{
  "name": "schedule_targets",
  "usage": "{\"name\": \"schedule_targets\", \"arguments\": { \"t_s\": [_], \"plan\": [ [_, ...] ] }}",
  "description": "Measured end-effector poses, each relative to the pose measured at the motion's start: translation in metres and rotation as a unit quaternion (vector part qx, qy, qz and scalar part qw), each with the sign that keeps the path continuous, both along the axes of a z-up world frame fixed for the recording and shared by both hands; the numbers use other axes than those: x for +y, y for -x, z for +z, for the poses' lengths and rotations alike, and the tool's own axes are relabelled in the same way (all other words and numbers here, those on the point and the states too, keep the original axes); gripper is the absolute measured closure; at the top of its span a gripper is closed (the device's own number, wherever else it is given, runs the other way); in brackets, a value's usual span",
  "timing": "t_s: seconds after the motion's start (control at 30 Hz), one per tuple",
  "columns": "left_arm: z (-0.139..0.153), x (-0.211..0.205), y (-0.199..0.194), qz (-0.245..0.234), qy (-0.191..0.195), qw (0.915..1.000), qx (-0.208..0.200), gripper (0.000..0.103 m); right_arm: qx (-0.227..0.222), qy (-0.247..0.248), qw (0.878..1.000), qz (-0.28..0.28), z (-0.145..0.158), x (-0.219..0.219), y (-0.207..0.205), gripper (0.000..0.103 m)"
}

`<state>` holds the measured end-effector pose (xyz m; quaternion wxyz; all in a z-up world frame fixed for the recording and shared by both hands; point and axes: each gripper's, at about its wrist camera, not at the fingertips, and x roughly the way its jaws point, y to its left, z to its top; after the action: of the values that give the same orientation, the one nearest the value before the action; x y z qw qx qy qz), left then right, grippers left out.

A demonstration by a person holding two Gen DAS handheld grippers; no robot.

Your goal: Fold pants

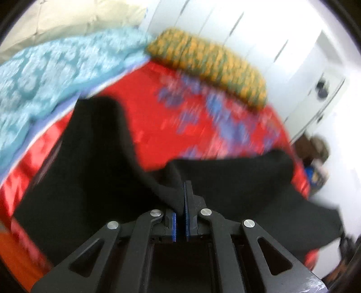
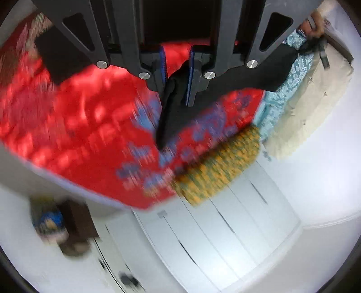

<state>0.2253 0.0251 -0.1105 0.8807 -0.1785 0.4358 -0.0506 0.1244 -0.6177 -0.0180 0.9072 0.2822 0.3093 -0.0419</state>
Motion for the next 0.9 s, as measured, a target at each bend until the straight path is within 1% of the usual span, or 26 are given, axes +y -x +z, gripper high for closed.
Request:
{"name": "schedule_targets", "arguments": {
  "t_s": [0.07, 0.13, 0.2, 0.23, 0.27, 0.3, 0.37, 0.47, 0.53, 0.6, 0.63, 0.67, 0.7, 0.77, 0.8, 0.83, 0.9],
  "plan": [
    [-0.044, -0.006, 0.017, -0.009, -0.020, 0.9986, 0.048, 0.099, 0.057, -0.017, 0.998, -0.010, -0.041, -0.009, 0.006, 0.088],
    [-0.076, -0.009, 0.024, -0.008, -0.014, 0.9959, 0.089, 0.100, 0.123, -0.020, 0.992, -0.014, -0.086, -0.013, 0.011, 0.088],
    [-0.088, -0.015, 0.024, -0.015, -0.016, 0.9939, 0.108, 0.100, 0.160, -0.015, 0.987, -0.012, -0.112, -0.014, 0.013, 0.089],
    [-0.087, -0.019, 0.022, -0.020, -0.025, 0.9937, 0.107, 0.100, 0.180, -0.013, 0.983, -0.012, -0.125, -0.014, 0.013, 0.089],
    [-0.084, -0.023, 0.021, -0.025, -0.030, 0.9940, 0.102, 0.100, 0.191, -0.009, 0.982, -0.015, -0.132, -0.016, 0.013, 0.089],
    [-0.078, -0.024, 0.019, -0.027, -0.028, 0.9946, 0.096, 0.100, 0.194, -0.006, 0.981, -0.016, -0.137, -0.019, 0.013, 0.089],
    [-0.063, -0.025, 0.017, -0.028, -0.025, 0.9960, 0.081, 0.100, 0.191, 0.003, 0.981, -0.017, -0.135, -0.025, 0.011, 0.089],
    [-0.039, -0.027, 0.017, -0.036, -0.011, 0.9974, 0.061, 0.100, 0.166, 0.039, 0.985, -0.003, -0.108, -0.029, 0.009, 0.089],
    [-0.035, -0.039, 0.027, -0.056, -0.017, 0.9968, 0.055, 0.100, 0.146, 0.079, 0.986, 0.009, -0.084, -0.030, 0.012, 0.089],
    [-0.046, -0.053, 0.036, -0.080, -0.029, 0.9940, 0.070, 0.100, 0.150, 0.115, 0.982, 0.008, -0.074, -0.035, 0.015, 0.089],
    [-0.055, -0.060, 0.041, -0.089, -0.034, 0.9920, 0.083, 0.100, 0.161, 0.125, 0.979, 0.004, -0.076, -0.039, 0.019, 0.089],
    [-0.065, -0.066, 0.045, -0.097, -0.036, 0.9899, 0.097, 0.100, 0.178, 0.128, 0.976, -0.002, -0.084, -0.046, 0.024, 0.089],
    [-0.074, -0.073, 0.050, -0.105, -0.036, 0.9875, 0.112, 0.100, 0.209, 0.124, 0.970, -0.012, -0.100, -0.056, 0.029, 0.089],
    [-0.080, -0.084, 0.055, -0.120, -0.039, 0.9844, 0.122, 0.100, 0.244, 0.123, 0.962, -0.020, -0.121, -0.067, 0.037, 0.089],
    [-0.080, -0.091, 0.057, -0.129, -0.046, 0.9832, 0.120, 0.100, 0.264, 0.117, 0.957, -0.026, -0.131, -0.073, 0.041, 0.089],
    [-0.078, -0.097, 0.058, -0.137, -0.051, 0.9826, 0.114, 0.100, 0.265, 0.117, 0.957, -0.032, -0.132, -0.076, 0.044, 0.089],
    [-0.076, -0.102, 0.057, -0.143, -0.046, 0.9825, 0.110, 0.100, 0.249, 0.132, 0.959, -0.037, -0.124, -0.079, 0.046, 0.089]
  ]
}}
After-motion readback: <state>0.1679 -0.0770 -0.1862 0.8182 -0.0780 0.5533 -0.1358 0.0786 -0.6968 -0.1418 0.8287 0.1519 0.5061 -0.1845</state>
